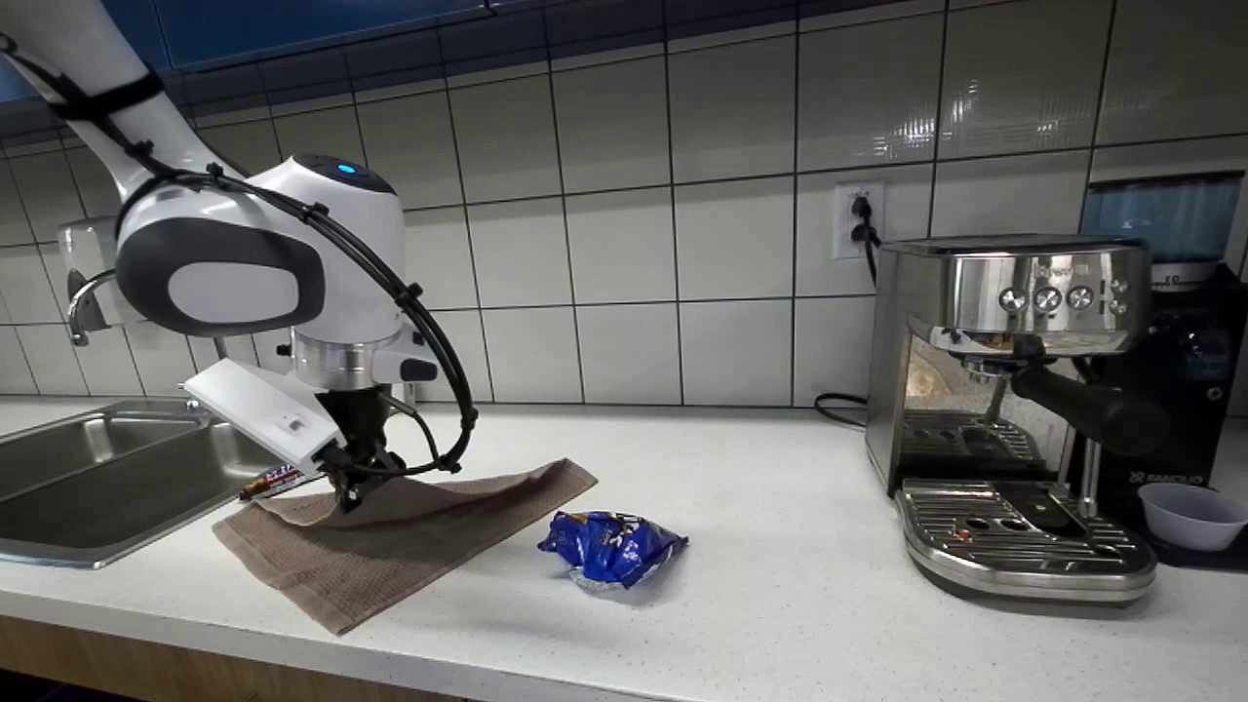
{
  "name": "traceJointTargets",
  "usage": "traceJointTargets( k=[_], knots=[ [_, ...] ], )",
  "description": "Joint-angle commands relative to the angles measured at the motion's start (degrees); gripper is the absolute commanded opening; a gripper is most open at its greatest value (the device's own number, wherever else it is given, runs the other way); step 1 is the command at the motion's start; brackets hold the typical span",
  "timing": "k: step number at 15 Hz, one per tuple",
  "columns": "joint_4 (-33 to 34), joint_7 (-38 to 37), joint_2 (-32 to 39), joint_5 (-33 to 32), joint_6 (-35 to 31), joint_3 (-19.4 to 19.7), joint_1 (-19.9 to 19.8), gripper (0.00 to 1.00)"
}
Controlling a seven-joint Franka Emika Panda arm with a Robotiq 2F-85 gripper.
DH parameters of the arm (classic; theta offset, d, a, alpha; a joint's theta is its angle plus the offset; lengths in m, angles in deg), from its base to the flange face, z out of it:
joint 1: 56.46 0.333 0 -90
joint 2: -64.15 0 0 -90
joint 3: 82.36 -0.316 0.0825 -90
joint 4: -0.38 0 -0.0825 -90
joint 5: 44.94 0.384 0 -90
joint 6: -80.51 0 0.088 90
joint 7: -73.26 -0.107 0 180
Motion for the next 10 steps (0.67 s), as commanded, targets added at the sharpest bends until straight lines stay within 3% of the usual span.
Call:
traceJointTargets(
  k=[1, 7, 8, 10],
  knots=[
    [0.00, -0.15, 0.01, -3.83, 1.18, 0.22, -1.80, 0.01],
    [-0.01, -0.27, 0.34, -7.10, 2.08, 0.54, -2.77, 0.01],
    [-0.01, -1.11, 0.34, -8.47, 2.04, 5.80, 2.35, 0.01],
    [-0.01, -0.84, 0.10, -9.44, 2.66, 7.57, 3.68, 0.01]
  ],
)
